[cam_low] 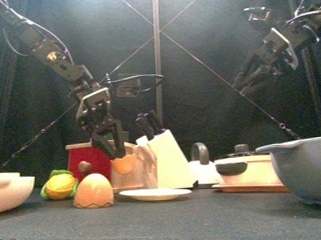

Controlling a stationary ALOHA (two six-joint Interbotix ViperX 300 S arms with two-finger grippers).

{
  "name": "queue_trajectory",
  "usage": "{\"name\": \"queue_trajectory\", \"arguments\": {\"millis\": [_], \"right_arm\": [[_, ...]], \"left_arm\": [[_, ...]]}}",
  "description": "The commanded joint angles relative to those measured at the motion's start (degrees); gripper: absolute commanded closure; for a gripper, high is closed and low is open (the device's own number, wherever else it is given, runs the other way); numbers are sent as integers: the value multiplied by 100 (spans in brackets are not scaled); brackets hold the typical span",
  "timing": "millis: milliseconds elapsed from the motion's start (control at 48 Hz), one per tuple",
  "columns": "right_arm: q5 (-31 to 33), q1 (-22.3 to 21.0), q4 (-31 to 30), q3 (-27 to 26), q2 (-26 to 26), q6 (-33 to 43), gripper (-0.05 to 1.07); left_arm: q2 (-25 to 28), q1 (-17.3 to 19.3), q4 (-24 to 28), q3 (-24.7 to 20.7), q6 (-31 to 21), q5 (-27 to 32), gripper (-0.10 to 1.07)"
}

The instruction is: Place egg shell on small plate

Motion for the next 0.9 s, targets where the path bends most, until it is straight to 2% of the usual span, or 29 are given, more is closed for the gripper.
{"name": "queue_trajectory", "arguments": {"millis": [0, 188, 396, 688, 875], "right_arm": [[9, 9, -18, -44, -26, -9, 8], [0, 9, -18, -35, -26, -9, 8], [0, 9, -18, -26, -26, 0, 8], [0, 9, -9, -9, -18, 0, 8], [0, 9, -18, 0, -26, 0, 8]], "left_arm": [[-97, -79, 0, -132, 9, -97, 48], [18, -431, -9, -211, 26, -264, 48], [220, -598, -62, -299, 18, -642, 44], [387, -642, -79, -316, 26, -782, 27], [272, -642, -70, -316, 26, -773, 24]]}}
